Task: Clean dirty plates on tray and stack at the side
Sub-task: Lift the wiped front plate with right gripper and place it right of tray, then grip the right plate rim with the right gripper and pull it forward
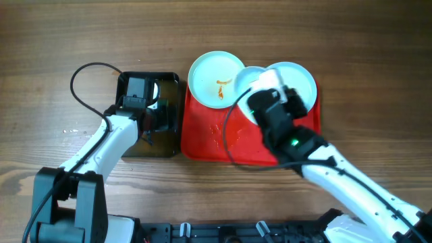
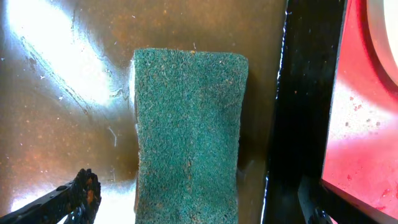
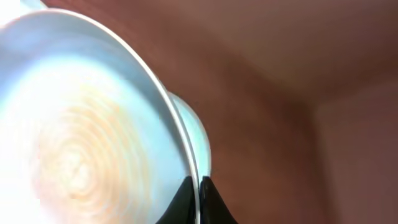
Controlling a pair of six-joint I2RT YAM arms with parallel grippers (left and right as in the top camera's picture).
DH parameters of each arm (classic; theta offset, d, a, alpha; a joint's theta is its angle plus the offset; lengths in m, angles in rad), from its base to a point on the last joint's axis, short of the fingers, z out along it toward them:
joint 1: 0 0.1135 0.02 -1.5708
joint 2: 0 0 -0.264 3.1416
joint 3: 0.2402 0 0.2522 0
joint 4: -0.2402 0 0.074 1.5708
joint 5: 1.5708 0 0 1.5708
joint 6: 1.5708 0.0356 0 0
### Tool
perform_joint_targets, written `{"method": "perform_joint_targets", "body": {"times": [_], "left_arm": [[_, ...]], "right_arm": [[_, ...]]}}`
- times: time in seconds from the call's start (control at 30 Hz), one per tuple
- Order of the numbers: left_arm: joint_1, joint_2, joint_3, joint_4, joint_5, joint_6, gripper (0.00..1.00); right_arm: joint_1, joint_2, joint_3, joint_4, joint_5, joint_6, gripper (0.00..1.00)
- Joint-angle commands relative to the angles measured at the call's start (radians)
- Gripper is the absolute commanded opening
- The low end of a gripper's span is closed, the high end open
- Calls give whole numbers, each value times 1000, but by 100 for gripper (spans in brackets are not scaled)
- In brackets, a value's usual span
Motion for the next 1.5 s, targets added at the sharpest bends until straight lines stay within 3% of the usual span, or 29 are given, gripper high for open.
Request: {"method": "perform_joint_targets", "body": {"times": [0.0, 0.1, 0.27, 0.43, 0.57, 0.77, 0.8, 0.83, 1.0, 1.07, 1.2, 1.27, 1.47], "left_arm": [[2, -9, -6, 3, 16, 2, 100], [2, -9, -6, 3, 16, 2, 100], [2, -9, -6, 3, 17, 1, 100], [2, -9, -6, 3, 17, 1, 100], [2, -9, -6, 3, 17, 1, 100], [2, -9, -6, 3, 17, 1, 100], [2, -9, -6, 2, 17, 1, 100], [2, -9, -6, 3, 17, 2, 100], [2, -9, -6, 3, 17, 1, 100], [2, -9, -6, 3, 17, 1, 100], [2, -9, -6, 3, 17, 1, 100], [2, -9, -6, 2, 17, 1, 100], [2, -9, -6, 3, 17, 1, 100]], "right_arm": [[-169, -20, 17, -43, -236, 333, 4], [-360, -25, 17, -59, -446, 407, 4], [-817, -26, 17, -63, -931, 499, 4], [-1168, 0, 17, -96, -1007, 519, 4], [-1283, 84, 16, -108, -1000, 516, 4], [-1294, 220, 16, -84, -981, 519, 5], [-1294, 220, 16, -77, -981, 520, 11], [-1294, 217, 16, -64, -1002, 519, 24], [-1266, 204, 16, 34, -1361, 509, 34], [-1223, 204, 16, 27, -1421, 474, 36], [-1042, 206, 16, -56, -1363, 329, 48], [-921, 222, 14, -96, -1187, 336, 52], [-809, 322, 14, -81, -1072, 414, 52]]}}
